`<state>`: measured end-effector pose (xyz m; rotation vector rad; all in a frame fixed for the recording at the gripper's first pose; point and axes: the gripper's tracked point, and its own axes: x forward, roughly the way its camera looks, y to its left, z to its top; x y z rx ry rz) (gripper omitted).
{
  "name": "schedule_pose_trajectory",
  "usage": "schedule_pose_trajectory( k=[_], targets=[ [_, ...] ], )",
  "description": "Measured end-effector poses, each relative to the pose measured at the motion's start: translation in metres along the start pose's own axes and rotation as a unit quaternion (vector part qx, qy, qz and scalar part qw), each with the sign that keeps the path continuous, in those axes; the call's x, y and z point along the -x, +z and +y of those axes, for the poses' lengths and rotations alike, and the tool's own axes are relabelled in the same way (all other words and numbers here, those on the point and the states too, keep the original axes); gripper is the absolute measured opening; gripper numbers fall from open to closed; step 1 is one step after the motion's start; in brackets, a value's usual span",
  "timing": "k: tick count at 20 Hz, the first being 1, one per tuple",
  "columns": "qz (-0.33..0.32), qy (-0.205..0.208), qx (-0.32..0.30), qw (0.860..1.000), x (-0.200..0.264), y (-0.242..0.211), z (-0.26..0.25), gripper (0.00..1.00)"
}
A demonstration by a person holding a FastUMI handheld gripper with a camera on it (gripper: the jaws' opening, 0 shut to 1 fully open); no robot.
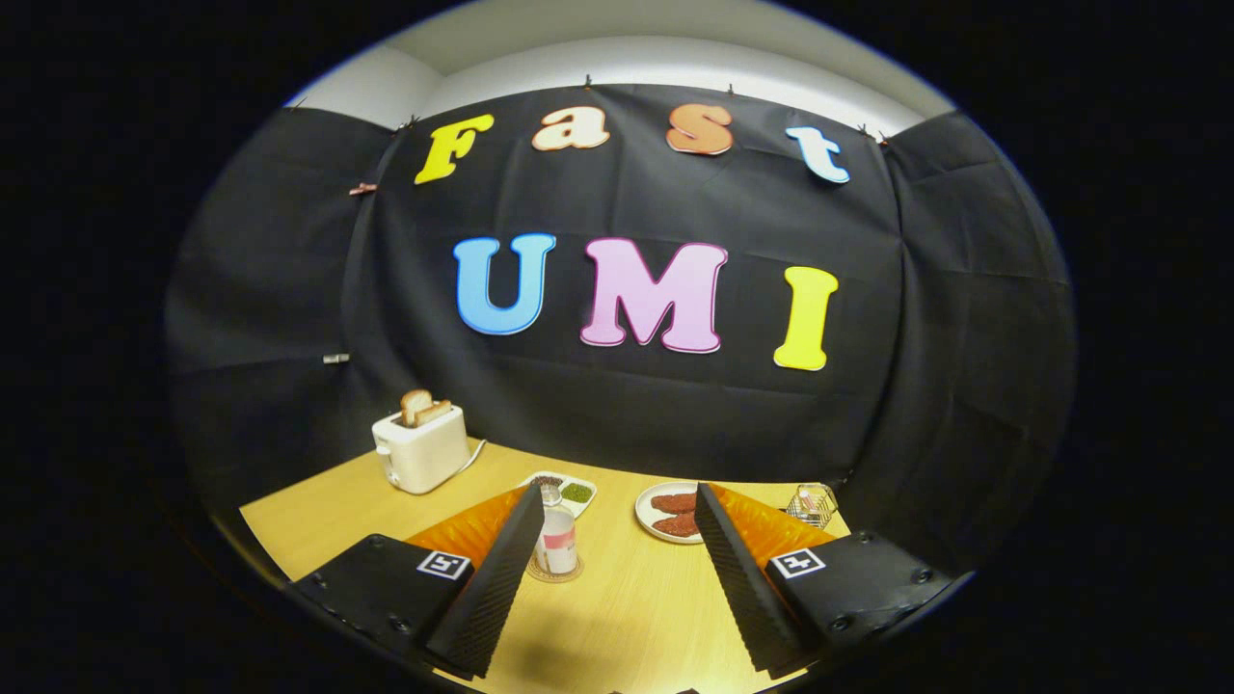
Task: Take the bottle from table, then pour the juice into the cup, finally place the bottle on the coaster
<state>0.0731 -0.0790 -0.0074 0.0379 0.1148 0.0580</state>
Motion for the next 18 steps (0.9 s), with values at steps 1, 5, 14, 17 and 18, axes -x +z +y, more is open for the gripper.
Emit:
schedule_pose_trajectory(
  k=[1,5,14,17,18],
  targets=[
    [-0.006,-0.013,-0.004,1.000,0.008,0.006,-0.006,0.97],
    [-0.026,-0.070,-0.013,0.997,0.041,0.014,-0.035,0.97],
    [-0.049,-0.129,-0.007,0.990,0.080,0.037,-0.054,0.96],
    [-0.050,-0.123,0.000,0.991,0.081,0.038,-0.041,0.96],
    [-0.050,-0.120,0.002,0.992,0.081,0.039,-0.038,0.96]
  ],
)
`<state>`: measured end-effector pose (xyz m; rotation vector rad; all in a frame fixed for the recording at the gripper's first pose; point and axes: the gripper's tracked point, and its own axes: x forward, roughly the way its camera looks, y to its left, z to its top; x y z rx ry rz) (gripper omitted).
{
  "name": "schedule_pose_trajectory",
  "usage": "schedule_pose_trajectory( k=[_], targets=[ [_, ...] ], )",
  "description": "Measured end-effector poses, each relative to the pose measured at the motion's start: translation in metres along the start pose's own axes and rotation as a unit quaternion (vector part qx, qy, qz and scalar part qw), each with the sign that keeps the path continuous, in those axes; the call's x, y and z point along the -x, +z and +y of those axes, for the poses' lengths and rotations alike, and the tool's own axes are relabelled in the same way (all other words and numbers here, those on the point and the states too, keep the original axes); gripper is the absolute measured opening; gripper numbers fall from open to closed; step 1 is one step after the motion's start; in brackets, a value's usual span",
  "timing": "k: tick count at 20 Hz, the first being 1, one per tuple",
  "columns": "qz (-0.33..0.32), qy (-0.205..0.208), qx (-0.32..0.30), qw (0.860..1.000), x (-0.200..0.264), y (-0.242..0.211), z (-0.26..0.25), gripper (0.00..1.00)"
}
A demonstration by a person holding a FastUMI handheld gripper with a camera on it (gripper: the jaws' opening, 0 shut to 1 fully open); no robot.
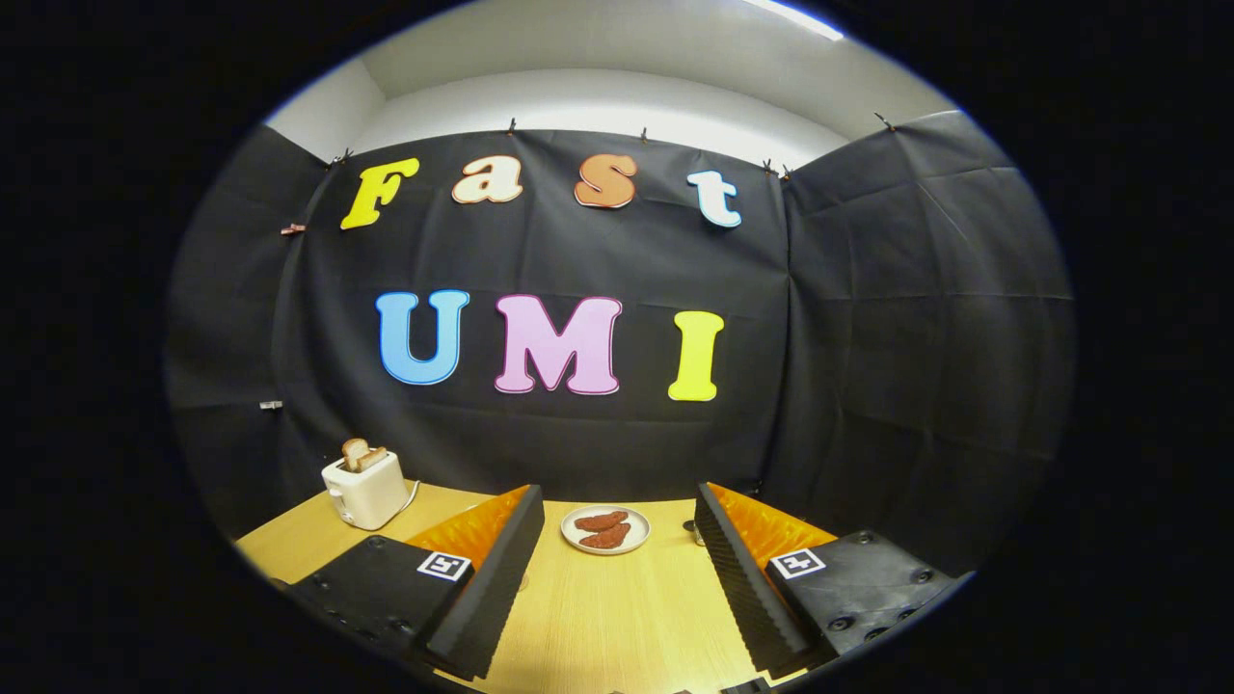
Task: Take the bottle from table, then pour the juice into the cup, finally place the bottle on the coaster
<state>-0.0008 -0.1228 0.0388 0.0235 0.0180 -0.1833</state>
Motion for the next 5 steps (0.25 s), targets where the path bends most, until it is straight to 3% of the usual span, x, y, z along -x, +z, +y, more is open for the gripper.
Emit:
schedule_pose_trajectory(
  k=[5],
  targets=[
    [0.002,0.012,0.004,1.000,0.003,0.000,0.018,0.96]
  ],
)
